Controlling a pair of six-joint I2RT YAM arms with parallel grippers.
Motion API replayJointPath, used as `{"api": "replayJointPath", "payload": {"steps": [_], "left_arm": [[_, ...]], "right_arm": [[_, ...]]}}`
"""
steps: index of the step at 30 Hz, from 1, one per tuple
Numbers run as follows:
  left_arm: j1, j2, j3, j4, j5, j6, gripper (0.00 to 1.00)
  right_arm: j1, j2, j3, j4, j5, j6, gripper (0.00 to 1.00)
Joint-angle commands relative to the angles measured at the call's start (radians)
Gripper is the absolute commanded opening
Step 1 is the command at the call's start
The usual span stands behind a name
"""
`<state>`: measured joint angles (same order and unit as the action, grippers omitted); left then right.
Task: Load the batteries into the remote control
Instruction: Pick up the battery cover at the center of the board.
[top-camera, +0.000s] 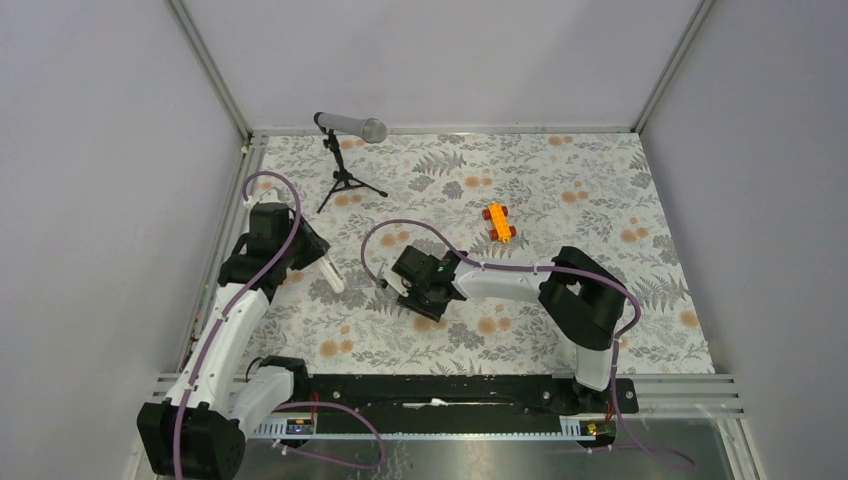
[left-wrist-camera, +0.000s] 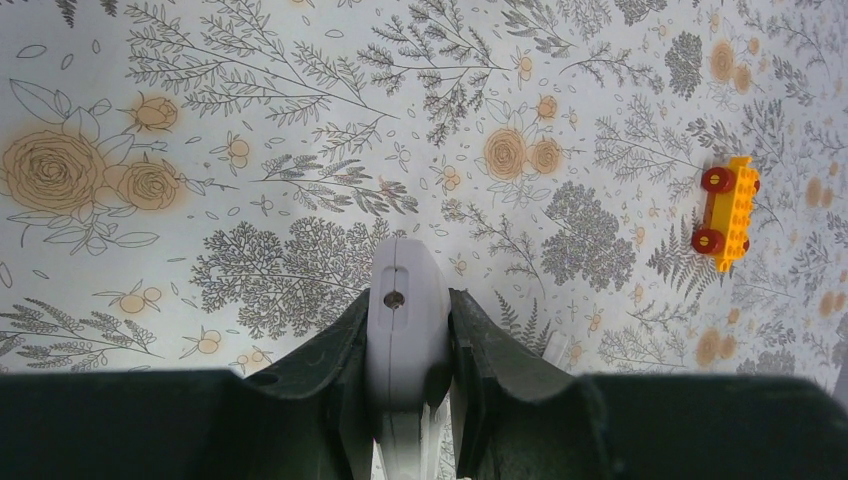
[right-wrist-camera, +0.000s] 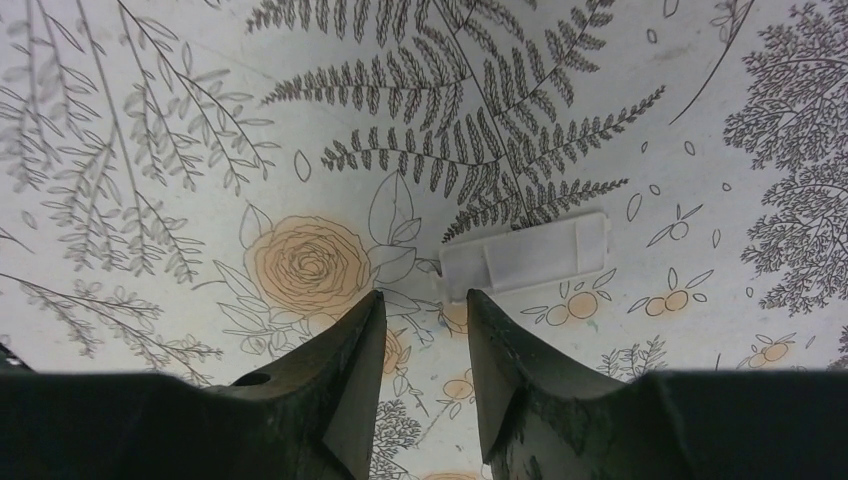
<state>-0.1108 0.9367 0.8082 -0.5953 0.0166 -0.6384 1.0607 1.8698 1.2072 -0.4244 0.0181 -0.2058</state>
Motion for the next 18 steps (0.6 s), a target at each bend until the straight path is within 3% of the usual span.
{"api": "replayJointPath", "payload": {"steps": [1,12,18], "left_arm": [[0.015,-0.006,0.052,0.028,0.043,-0.017,0.0],[0.033,-0.003,0.049,0.029,0.065,-0.013,0.0],[0.049,-0.013,0.053,0.021,0.068,-0.002,0.0]], "right_arm": [[0.003,0.016,0.041,-0.067,0.038,-0.084,0.42],[0.02,0.023,0.066,-0.03,0.068,-0.089,0.44],[0.024,0.018,0.076,-0.015,0.011,-0.073,0.45]]}}
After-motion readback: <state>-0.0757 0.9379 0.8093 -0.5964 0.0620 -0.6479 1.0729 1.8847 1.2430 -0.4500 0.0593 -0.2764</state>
